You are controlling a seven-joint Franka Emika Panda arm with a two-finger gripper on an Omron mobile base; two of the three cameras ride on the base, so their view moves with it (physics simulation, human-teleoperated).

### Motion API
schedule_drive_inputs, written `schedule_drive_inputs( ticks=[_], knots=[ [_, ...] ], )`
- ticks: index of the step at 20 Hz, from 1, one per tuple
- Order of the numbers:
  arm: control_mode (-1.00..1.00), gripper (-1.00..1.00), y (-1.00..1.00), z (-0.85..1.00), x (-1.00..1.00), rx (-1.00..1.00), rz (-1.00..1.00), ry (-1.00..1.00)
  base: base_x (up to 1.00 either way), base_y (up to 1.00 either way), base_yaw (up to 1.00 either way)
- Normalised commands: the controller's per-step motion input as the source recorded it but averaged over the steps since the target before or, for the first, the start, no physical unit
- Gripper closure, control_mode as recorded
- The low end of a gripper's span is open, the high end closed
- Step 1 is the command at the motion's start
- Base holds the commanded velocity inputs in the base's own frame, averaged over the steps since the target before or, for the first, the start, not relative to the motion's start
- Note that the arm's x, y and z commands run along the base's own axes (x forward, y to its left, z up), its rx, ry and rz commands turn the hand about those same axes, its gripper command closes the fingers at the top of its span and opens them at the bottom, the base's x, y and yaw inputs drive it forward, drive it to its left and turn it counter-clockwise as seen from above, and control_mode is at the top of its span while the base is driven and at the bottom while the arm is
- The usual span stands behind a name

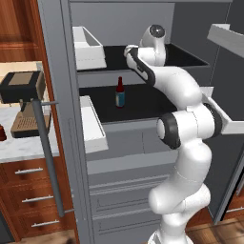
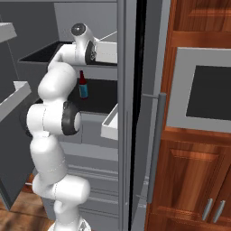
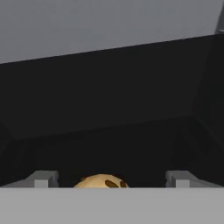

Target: Place the condiment bottle and condiment bottle from the counter to the top shelf of the fridge. If the existing items in the fridge are on the top shelf, move them to other shelves.

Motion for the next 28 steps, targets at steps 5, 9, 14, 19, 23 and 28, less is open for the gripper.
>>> schedule_drive_inputs(
  ticks=[5,9,14,19,23,28],
  knots=[
    [-1.00,1.00,0.00,-0.46,-0.04,-0.08,0.06,-0.01,0.00,0.00,0.00],
    [-1.00,1.00,0.00,-0.02,-0.30,0.00,0.07,-0.04,0.00,0.00,0.00],
    [-1.00,1.00,0.00,0.00,-0.64,-0.01,0.07,-0.26,0.00,0.00,0.00],
    [-1.00,1.00,0.02,0.12,-0.99,0.00,0.09,-0.65,0.00,0.00,0.00],
    [-1.00,1.00,0.11,0.56,-1.00,0.00,0.03,-0.54,0.00,0.00,0.00],
    [-1.00,1.00,0.01,0.37,-1.00,0.00,0.00,-0.17,0.00,0.00,0.00]
  ],
)
